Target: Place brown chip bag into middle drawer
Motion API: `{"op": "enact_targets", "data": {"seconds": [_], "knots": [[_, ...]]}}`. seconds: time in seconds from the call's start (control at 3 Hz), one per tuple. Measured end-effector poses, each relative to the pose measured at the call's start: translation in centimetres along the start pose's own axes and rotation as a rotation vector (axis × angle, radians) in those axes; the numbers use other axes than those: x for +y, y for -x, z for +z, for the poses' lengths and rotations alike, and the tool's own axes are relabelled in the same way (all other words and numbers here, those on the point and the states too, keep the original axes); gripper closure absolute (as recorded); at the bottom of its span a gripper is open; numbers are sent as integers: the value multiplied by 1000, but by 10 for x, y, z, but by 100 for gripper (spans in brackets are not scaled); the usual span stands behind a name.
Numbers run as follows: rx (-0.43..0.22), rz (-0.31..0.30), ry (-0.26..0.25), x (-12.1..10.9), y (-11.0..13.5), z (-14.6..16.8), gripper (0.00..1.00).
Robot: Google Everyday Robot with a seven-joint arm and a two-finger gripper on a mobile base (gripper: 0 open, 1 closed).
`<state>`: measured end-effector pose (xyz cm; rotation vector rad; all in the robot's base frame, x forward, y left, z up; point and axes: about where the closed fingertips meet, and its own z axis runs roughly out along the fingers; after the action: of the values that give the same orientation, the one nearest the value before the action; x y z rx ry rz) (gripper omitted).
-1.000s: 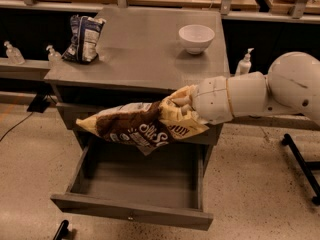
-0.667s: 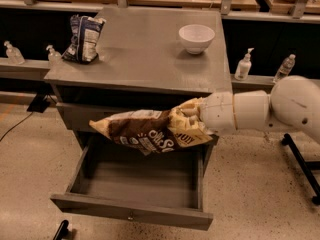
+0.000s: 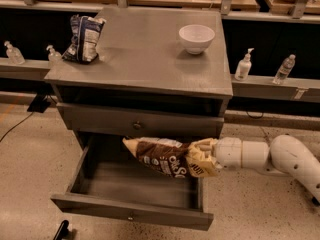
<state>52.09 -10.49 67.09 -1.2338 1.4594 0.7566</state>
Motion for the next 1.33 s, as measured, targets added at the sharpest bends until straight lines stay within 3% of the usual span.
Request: {"op": "enact_targets", "data": {"seconds": [0.33,0.67,1.0,1.33], "knots": [[-7,64,16,2,-38,8,100],[-60,121,54,15,-71,42,100],[-56,132,71,24,-90,66,100],[-39,129,67,29,-101,80,91]]}}
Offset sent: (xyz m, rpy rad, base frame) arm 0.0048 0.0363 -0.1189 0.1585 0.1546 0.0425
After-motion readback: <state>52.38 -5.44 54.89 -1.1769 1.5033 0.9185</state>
